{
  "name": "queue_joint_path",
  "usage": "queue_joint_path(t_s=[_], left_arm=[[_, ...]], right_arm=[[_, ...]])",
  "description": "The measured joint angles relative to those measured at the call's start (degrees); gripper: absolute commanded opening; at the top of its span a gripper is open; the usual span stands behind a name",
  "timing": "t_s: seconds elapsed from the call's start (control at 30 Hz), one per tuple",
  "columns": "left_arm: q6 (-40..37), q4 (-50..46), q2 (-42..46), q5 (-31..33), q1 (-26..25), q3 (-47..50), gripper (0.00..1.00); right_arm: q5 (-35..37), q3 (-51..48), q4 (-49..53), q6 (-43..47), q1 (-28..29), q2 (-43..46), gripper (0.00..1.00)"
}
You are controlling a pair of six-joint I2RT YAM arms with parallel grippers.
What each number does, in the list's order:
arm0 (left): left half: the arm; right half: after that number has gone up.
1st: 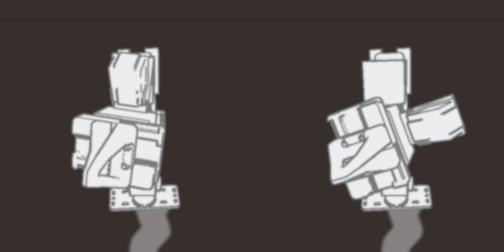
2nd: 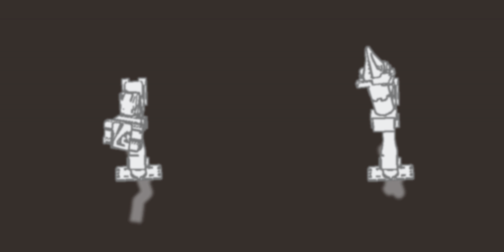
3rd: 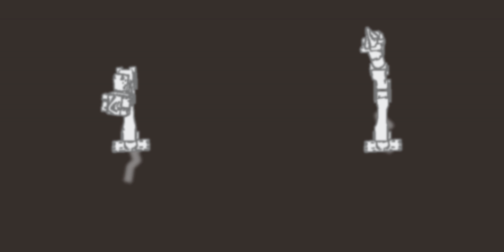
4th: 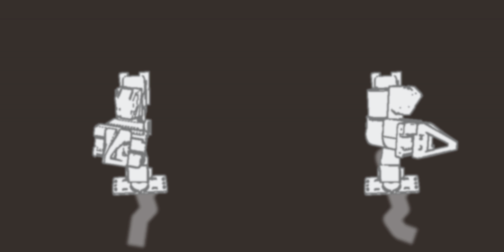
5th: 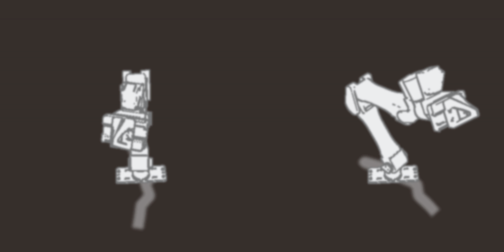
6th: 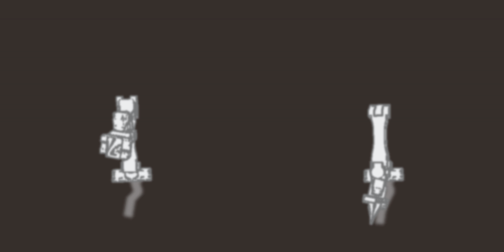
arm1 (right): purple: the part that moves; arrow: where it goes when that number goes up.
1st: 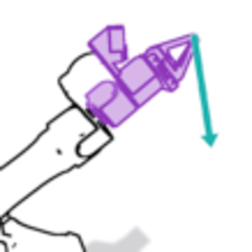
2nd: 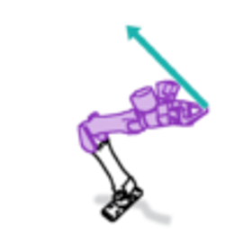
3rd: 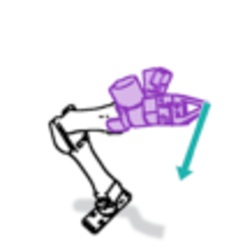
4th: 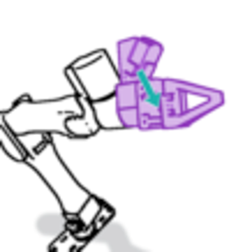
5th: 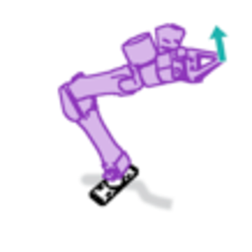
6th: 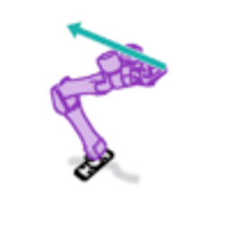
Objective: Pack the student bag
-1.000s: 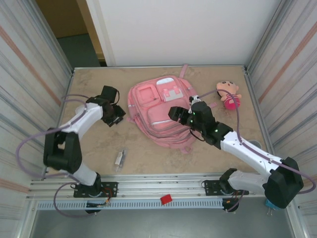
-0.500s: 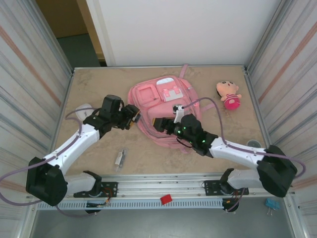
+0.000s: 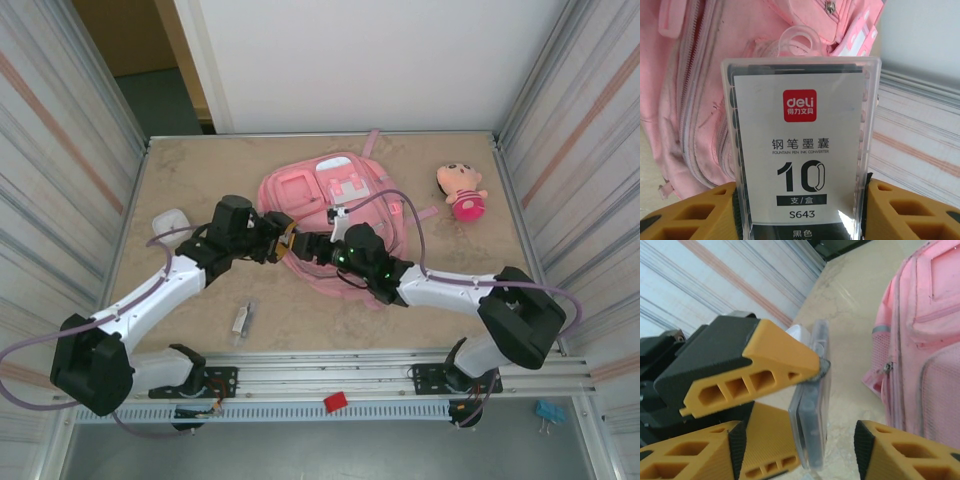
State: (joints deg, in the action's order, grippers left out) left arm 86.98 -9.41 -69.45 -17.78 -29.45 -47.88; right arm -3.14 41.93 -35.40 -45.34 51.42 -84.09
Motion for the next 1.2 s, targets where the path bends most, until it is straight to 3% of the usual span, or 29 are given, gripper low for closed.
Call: queue_joint_path(t_s=[0.47, 0.6, 0.77, 0.87, 1.0, 1.2], left_arm=[[2.62, 3.93, -1.49, -0.66, -2.29, 0.00, 0.47], [3.30, 4.61, -2.01, -0.66, -2.45, 0.00, 0.54], [1.55, 3.54, -2.01, -0.76, -2.45, -0.63, 0.71], [-4.96, -3.06, -2.05, 1.44, -2.56, -5.46, 0.77], [-17.14, -13.73, -2.12, 10.51, -3.91, -15.15, 0.81], [-38.84, -21.22, -2.69, 20.72, -6.36, -19.61, 0.74]], right_arm=[[2.69, 3.30, 5.92, 1.55, -0.15, -1.07, 0.23], [4.17, 3.30, 6.56, 2.58, -0.20, -1.07, 0.14], [4.42, 2.80, 7.28, 2.67, -0.61, 0.20, 0.11], [2.14, 2.25, 9.79, 2.08, -3.82, 3.89, 0.12], [-0.96, 4.00, 16.98, 0.79, -14.29, 10.19, 0.12], [-9.20, 12.70, 28.68, 0.44, -30.64, 12.00, 0.11]])
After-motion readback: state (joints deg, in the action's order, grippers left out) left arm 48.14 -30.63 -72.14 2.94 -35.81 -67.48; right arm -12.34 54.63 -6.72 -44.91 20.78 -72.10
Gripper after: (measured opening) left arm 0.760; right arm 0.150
